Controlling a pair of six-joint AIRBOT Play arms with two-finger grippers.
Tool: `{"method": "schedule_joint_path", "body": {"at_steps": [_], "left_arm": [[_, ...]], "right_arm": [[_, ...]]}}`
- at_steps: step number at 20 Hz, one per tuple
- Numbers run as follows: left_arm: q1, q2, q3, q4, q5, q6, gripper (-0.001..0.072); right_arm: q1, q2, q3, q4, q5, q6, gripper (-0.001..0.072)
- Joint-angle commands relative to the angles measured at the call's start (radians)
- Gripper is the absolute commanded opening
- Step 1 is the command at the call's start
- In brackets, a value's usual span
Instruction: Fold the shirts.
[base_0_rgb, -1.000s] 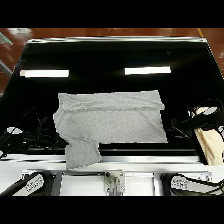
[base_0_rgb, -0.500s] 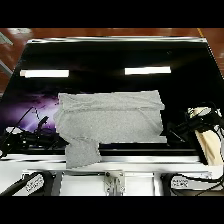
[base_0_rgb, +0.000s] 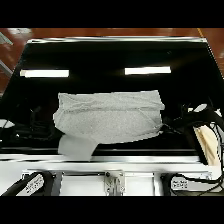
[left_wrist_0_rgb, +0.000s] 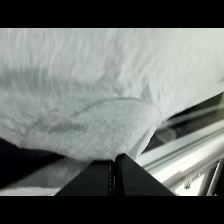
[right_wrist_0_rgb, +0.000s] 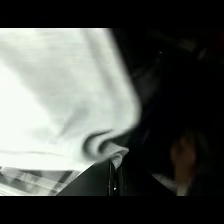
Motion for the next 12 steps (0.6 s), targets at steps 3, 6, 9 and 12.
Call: {"method": "schedule_joint_path", "body": {"at_steps": [3, 6, 9, 12], "left_arm": [[0.0, -0.072, 0.239, -0.048, 0.071, -0.031, 0.0033], [0.0, -0.216, 0.348, -0.138, 0.099, -0.03, 0.0033], [-0.01, -0.369, 0.469, -0.172, 0.102, -0.05, 0.0033], [-0.038, -0.481, 0.535, -0.206, 0.146, -0.05, 0.0033]], "right_arm": [[0.068, 0.024, 0.164, 0.046, -0.121, -0.019, 0.0062], [0.134, -0.019, 0.263, 0.014, -0.251, 0.039, 0.0062], [0.176, -0.113, 0.374, -0.015, -0.285, 0.085, 0.0062], [0.213, -0.209, 0.457, -0.015, -0.311, 0.097, 0.0062]]}}
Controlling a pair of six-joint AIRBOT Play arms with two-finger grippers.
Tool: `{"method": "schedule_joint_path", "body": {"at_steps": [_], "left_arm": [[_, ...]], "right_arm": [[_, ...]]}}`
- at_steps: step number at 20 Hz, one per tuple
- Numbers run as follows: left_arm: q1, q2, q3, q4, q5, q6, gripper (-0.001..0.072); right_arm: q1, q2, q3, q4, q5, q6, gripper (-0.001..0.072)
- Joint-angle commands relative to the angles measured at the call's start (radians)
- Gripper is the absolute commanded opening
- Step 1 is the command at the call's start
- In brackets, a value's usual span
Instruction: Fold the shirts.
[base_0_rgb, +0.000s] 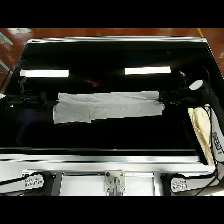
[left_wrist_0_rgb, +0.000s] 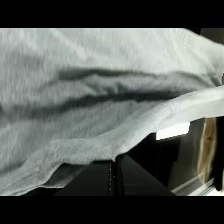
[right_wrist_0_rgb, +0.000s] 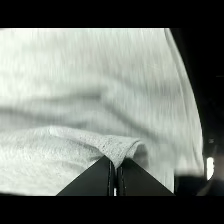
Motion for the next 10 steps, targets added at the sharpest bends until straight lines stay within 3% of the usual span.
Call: {"method": "schedule_joint_path", "body": {"at_steps": [1, 7, 8, 9, 10], "left_arm": [[-0.024, -0.138, 0.089, -0.044, 0.067, -0.008, 0.0032], [-0.024, -0.222, 0.098, -0.045, 0.184, -0.013, 0.0034], [-0.024, -0.227, 0.098, -0.045, 0.177, -0.013, 0.0051], [-0.024, -0.229, 0.098, -0.045, 0.164, -0.013, 0.0179], [-0.021, -0.229, 0.103, -0.045, 0.144, -0.013, 0.036]], "right_arm": [[0.043, -0.102, 0.098, -0.008, -0.079, 0.049, 0.0062], [0.042, -0.137, 0.111, -0.106, -0.106, 0.106, 0.0069], [0.042, -0.137, 0.111, -0.105, -0.097, 0.106, 0.0117], [0.042, -0.137, 0.111, -0.106, -0.089, 0.106, 0.0257], [0.041, -0.135, 0.111, -0.106, -0.075, 0.105, 0.0488]]}}
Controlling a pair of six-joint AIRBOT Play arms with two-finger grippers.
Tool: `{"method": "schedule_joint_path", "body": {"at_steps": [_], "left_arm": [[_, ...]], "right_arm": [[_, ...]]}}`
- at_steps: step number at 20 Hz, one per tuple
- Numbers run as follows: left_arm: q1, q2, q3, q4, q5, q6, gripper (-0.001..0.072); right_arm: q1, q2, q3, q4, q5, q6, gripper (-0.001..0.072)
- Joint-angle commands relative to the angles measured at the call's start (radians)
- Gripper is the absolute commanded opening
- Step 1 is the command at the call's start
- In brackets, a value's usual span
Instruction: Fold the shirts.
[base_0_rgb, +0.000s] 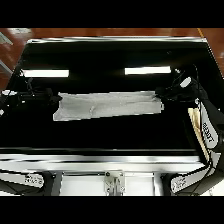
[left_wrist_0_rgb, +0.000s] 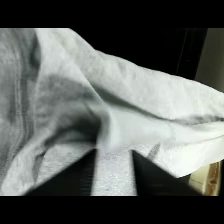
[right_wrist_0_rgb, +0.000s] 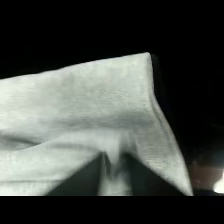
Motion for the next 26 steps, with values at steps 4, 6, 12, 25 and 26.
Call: {"method": "schedule_joint_path", "body": {"at_steps": [4, 6, 12, 25, 26], "left_arm": [[0.021, -0.014, 0.06, -0.003, -0.243, -0.001, 0.0497], [0.019, -0.004, 0.059, -0.003, -0.333, -0.001, 0.0494], [-0.008, 0.058, 0.059, -0.007, -0.381, 0.012, 0.0487], [-0.378, 0.052, 0.059, -0.176, 0.086, 0.068, 0.0034], [-0.455, 0.038, 0.059, -0.176, 0.149, 0.031, 0.0034]], "right_arm": [[-0.047, 0.03, 0.005, -0.038, 0.077, -0.056, 0.0672], [-0.1, 0.014, 0.005, 0.037, 0.117, -0.022, 0.0672], [-0.149, -0.117, 0.004, 0.298, 0.178, -0.041, 0.0672], [-0.109, 0.179, 0.005, 0.373, 0.315, -0.118, 0.0063], [-0.109, 0.235, 0.005, 0.372, 0.34, -0.087, 0.0063]]}}
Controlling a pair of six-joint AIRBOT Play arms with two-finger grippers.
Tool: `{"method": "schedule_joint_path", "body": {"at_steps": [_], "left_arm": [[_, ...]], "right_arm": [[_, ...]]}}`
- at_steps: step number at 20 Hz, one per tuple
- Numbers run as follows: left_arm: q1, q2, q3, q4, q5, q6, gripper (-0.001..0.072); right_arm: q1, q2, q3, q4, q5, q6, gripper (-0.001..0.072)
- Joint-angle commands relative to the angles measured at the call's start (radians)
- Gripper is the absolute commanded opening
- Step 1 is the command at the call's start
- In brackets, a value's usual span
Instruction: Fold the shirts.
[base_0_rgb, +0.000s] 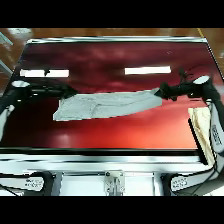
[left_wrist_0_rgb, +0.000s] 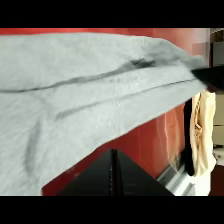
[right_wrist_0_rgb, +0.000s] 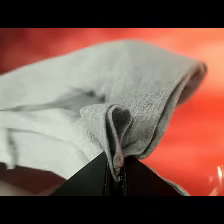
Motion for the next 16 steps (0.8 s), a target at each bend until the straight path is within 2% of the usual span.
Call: {"method": "schedule_joint_path", "body": {"at_steps": [1, 3, 8, 10, 12, 14, 16], "left_arm": [[-0.241, -0.039, 0.001, -0.017, 0.264, -0.052, 0.0034], [-0.379, -0.082, 0.008, -0.048, 0.37, -0.05, 0.0033], [-0.586, -0.299, 0.203, -0.126, 0.375, -0.062, 0.0034], [-0.637, -0.394, 0.303, -0.223, 0.352, -0.063, 0.0033], [-0.685, -0.482, 0.39, -0.286, 0.306, -0.1, 0.0033], [-0.717, -0.551, 0.459, -0.288, 0.225, -0.167, 0.0033], [-0.718, -0.57, 0.478, -0.288, 0.209, -0.166, 0.0032]], "right_arm": [[-0.002, 0.193, 0.001, 0.0, 0.088, 0.054, 0.0063], [-0.001, 0.294, 0.001, 0.001, 0.175, 0.103, 0.0063], [-0.001, 0.51, 0.001, -0.04, 0.256, 0.223, 0.0063], [-0.001, 0.564, 0.001, -0.072, 0.27, 0.254, 0.0063], [-0.001, 0.595, 0.001, -0.091, 0.277, 0.272, 0.0063], [-0.001, 0.605, 0.001, -0.101, 0.277, 0.282, 0.0063], [-0.001, 0.604, 0.0, -0.104, 0.265, 0.285, 0.0063]]}}
